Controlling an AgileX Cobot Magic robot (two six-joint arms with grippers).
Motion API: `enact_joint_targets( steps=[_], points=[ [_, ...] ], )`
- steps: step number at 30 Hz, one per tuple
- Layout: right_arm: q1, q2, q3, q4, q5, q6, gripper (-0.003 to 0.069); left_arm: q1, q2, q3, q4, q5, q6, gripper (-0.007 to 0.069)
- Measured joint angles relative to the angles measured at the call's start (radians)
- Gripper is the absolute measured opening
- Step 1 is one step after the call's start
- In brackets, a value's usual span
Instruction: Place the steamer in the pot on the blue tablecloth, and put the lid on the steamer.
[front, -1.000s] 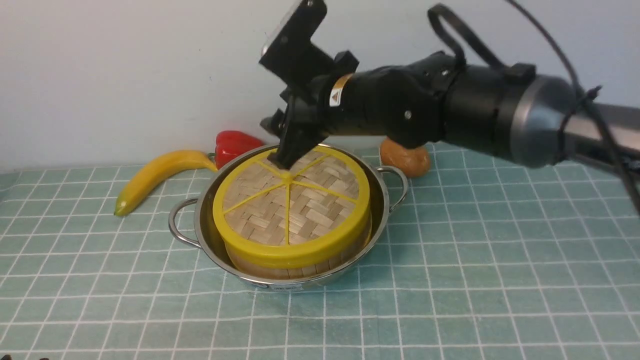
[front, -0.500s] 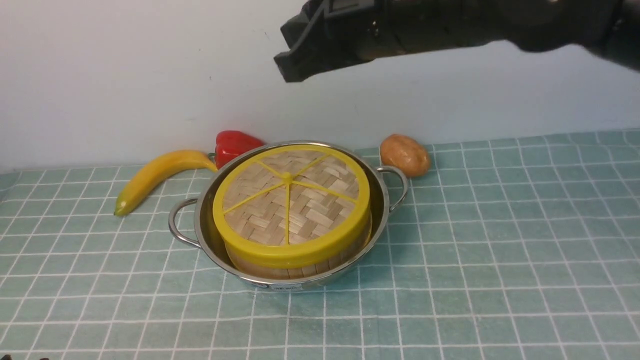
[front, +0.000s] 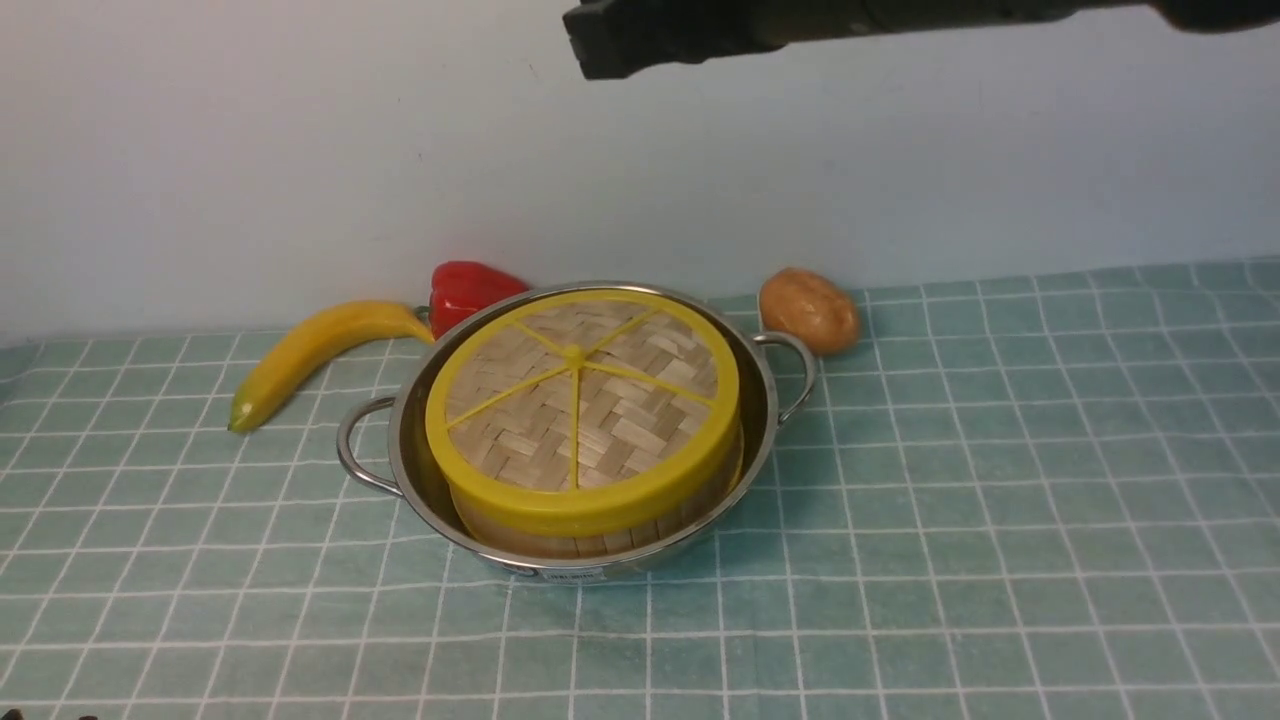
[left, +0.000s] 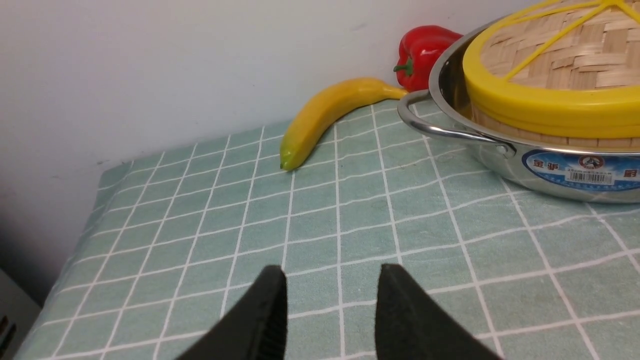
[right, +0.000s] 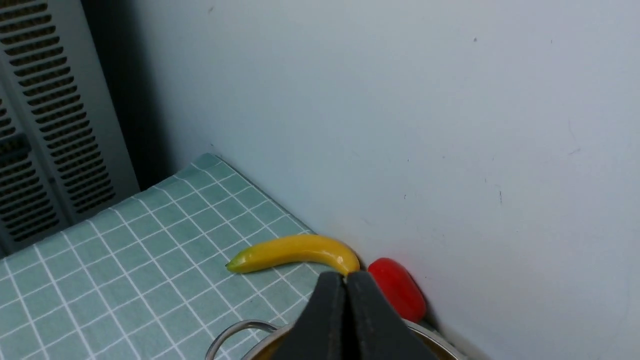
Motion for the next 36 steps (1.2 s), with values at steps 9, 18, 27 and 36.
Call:
enact_joint_targets(
  steps=[9,18,27,36],
  points=[
    [-0.108,-0.34,0.295,-0.271,0.112,0.076,0.0011,0.0,0.0,0.0,0.0,0.0,0.0,0.0243],
    [-0.495,-0.929,0.871,-0.315,-0.059,0.258,0.0026,0.0,0.0,0.0,0.0,0.0,0.0,0.0243],
    [-0.734,-1.379,1.402,-0.314,-0.395,0.367,0.0041,0.0,0.0,0.0,0.0,0.0,0.0,0.0243],
    [-0.741,-1.501,1.68,-0.3,-0.523,0.425,0.0059,0.0,0.0,0.0,0.0,0.0,0.0,0.0243]
  ],
)
